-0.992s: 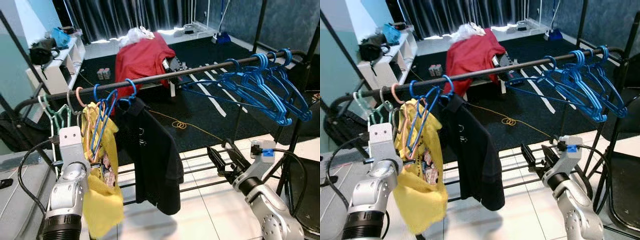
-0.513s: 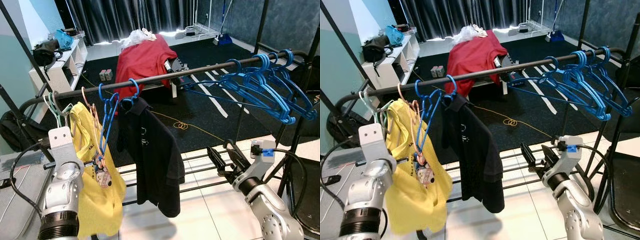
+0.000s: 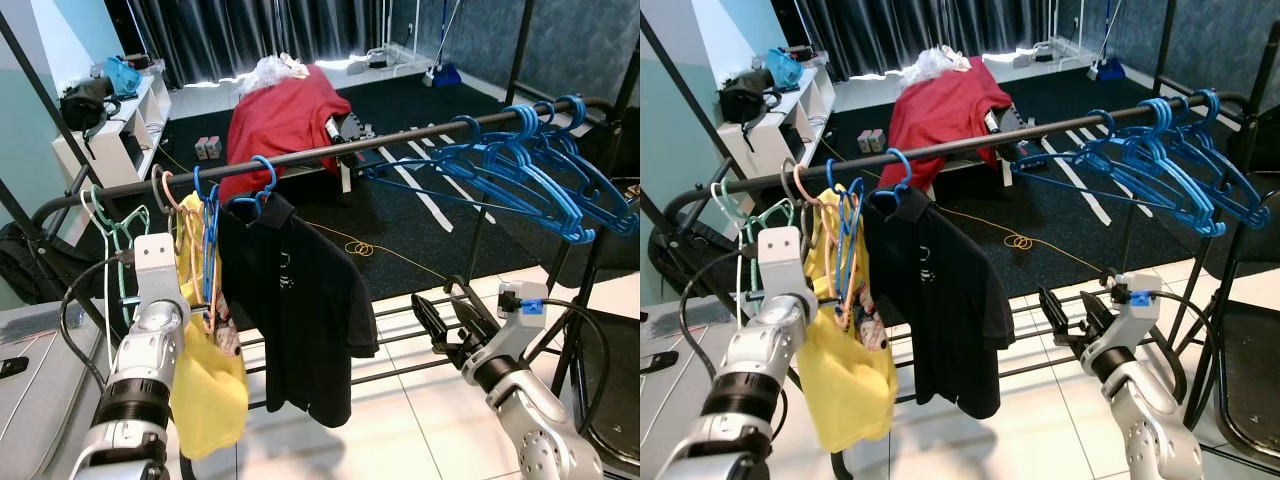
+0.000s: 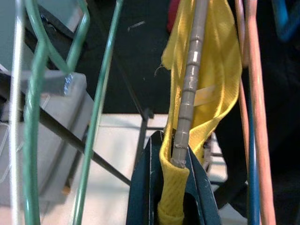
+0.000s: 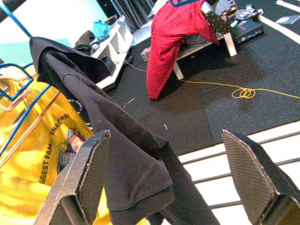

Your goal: Hang hanger

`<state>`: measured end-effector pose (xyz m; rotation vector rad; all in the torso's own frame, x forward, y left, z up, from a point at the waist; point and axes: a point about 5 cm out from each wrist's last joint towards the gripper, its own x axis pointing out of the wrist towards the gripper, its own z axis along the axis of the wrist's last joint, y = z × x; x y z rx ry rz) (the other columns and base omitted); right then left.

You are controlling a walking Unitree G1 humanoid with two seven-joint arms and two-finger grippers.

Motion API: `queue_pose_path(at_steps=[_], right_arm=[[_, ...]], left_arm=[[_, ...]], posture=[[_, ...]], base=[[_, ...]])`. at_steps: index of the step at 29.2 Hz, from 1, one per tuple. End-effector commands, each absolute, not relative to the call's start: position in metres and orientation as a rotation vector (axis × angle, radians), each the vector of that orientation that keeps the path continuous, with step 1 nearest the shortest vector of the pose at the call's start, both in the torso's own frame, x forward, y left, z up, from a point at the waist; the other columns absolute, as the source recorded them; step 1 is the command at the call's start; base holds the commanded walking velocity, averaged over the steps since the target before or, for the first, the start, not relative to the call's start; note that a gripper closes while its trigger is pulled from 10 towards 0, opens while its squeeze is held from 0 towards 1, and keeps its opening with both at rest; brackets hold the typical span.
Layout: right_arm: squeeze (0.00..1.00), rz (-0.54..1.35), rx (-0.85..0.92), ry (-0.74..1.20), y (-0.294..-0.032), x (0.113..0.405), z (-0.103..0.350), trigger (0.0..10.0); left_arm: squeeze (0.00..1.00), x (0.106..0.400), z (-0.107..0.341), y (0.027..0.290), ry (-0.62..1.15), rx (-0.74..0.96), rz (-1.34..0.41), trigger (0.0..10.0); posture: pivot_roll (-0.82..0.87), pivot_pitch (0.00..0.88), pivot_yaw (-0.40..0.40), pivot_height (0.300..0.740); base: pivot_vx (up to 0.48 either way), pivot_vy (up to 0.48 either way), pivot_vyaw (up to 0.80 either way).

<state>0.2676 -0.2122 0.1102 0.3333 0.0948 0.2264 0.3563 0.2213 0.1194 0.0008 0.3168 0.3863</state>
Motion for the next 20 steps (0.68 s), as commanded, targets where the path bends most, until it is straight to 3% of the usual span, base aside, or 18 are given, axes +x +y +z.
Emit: queue_pose_path(at_steps=[1, 20], right_arm=[[0.00, 0.225, 0.330, 0.101, -0.210, 0.265, 0.108, 10.0], [0.00, 0.204, 0.320, 0.106, -0.212, 0.260, 0.109, 10.0]], left_arm=[[0.00, 0.360, 0.129, 0.237, 0.272, 0.032, 0.444, 10.0], [0.00, 0.355, 0.100, 0.262, 0.387, 0.014, 0.537, 10.0]], posture=[[-0.21, 0.000, 0.140, 0.740], [-0.24, 0.000, 0.143, 0.740]], base=[[0.000, 0.000, 0.00], [0.000, 0.000, 0.00]])
